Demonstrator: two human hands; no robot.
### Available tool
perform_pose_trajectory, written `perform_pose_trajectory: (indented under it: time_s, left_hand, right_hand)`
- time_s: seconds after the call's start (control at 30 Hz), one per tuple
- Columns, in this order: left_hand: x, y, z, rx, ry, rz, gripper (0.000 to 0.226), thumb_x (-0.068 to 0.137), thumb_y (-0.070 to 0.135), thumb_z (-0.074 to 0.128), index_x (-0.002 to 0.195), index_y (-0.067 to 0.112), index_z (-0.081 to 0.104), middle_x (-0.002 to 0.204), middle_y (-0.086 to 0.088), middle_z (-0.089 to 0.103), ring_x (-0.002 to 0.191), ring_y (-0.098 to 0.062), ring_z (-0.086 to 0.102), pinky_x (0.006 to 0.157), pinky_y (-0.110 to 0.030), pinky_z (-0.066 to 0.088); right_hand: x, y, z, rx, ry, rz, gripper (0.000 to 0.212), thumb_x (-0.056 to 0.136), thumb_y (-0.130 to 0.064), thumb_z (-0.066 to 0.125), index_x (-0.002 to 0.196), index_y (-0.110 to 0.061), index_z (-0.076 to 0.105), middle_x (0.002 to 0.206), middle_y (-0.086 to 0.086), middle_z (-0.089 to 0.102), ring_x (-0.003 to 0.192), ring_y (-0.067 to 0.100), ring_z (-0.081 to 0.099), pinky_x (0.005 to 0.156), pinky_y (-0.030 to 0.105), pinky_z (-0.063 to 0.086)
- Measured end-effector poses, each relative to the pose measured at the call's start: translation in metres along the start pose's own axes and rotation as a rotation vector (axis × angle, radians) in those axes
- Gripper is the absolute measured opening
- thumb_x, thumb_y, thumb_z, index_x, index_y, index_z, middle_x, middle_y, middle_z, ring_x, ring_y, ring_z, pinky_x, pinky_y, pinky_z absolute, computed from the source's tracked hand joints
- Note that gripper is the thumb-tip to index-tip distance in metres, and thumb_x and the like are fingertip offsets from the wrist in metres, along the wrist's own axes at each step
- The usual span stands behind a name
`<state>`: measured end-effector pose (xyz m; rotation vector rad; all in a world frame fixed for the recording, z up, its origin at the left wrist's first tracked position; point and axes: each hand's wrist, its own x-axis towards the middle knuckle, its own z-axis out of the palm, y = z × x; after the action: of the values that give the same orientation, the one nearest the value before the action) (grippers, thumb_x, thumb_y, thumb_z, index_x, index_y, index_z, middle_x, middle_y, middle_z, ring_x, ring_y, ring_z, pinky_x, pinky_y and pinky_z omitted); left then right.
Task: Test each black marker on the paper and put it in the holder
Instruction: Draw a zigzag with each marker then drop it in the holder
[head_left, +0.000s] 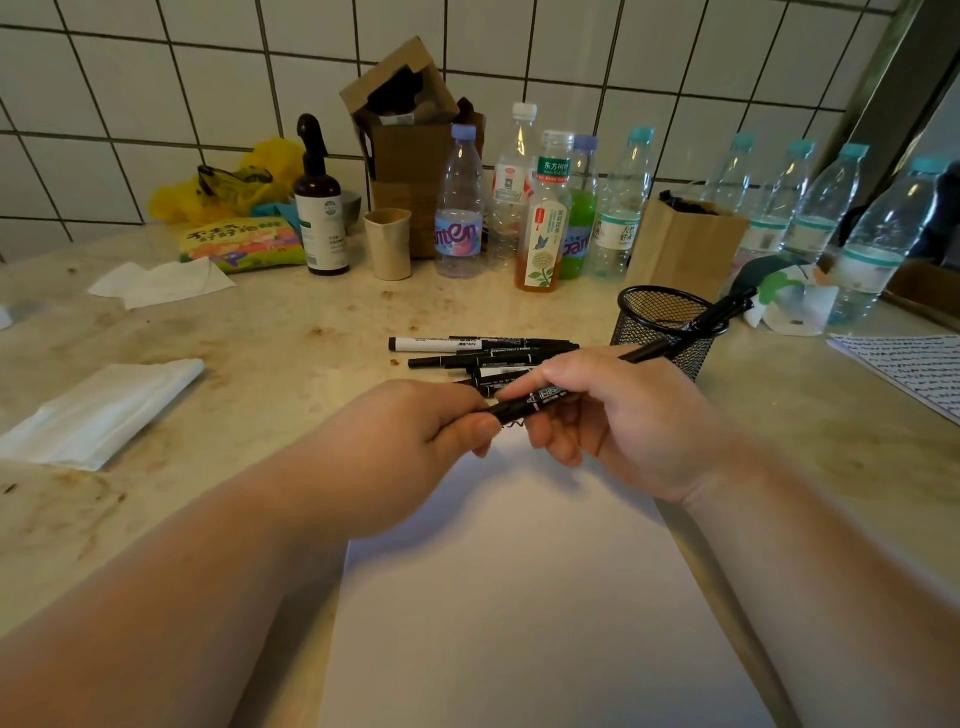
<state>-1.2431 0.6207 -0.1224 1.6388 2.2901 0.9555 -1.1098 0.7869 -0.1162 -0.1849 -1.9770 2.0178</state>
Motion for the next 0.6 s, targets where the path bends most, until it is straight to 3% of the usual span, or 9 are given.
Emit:
perform_pose_trajectory:
  time_s: [0.13,0.23,0.4,0.6]
  left_hand:
    - [-0.003,-0.003,-0.011,0.009,-0.131,-0.050,0.026,0.094,0.048,0.043,0.078,0.037,0.061,0.072,0.002,0.060,0.059,-0.006,0.050,0.054,-0.013,0.040]
    - [-0.005,-0.013,-0.022,-0.105,-0.046,-0.165,0.034,0.094,0.048,0.043,0.073,0.032,0.064,0.064,0.007,0.055,0.059,-0.011,0.050,0.060,-0.028,0.042]
    - [0.002,-0.014,-0.011,0.160,0.086,-0.253,0.039,0.094,0.054,0.045,0.075,0.027,0.066,0.051,0.007,0.053,0.040,-0.002,0.048,0.042,-0.020,0.033]
    - [0.002,-0.020,-0.004,0.251,0.041,-0.266,0.039,0.091,0.060,0.046,0.078,0.030,0.067,0.063,0.007,0.064,0.056,-0.007,0.059,0.048,-0.024,0.038]
  right_hand:
    - [-0.001,-0.005,-0.009,0.032,0.058,-0.055,0.036,0.082,-0.015,0.048,0.074,-0.006,0.082,0.051,0.013,0.062,0.040,0.017,0.050,0.041,0.022,0.037]
    - [0.001,-0.011,-0.026,0.141,0.254,-0.090,0.033,0.084,-0.013,0.048,0.067,-0.006,0.075,0.049,0.011,0.056,0.038,0.016,0.043,0.040,0.021,0.029]
    - [0.010,-0.002,-0.023,-0.104,0.535,0.153,0.023,0.093,-0.013,0.056,0.074,-0.009,0.069,0.049,0.005,0.054,0.038,0.013,0.040,0.036,0.022,0.029]
    - [0.011,0.002,-0.025,-0.250,0.643,0.271,0.014,0.082,-0.018,0.062,0.074,-0.011,0.071,0.048,0.001,0.055,0.040,0.015,0.045,0.038,0.023,0.036]
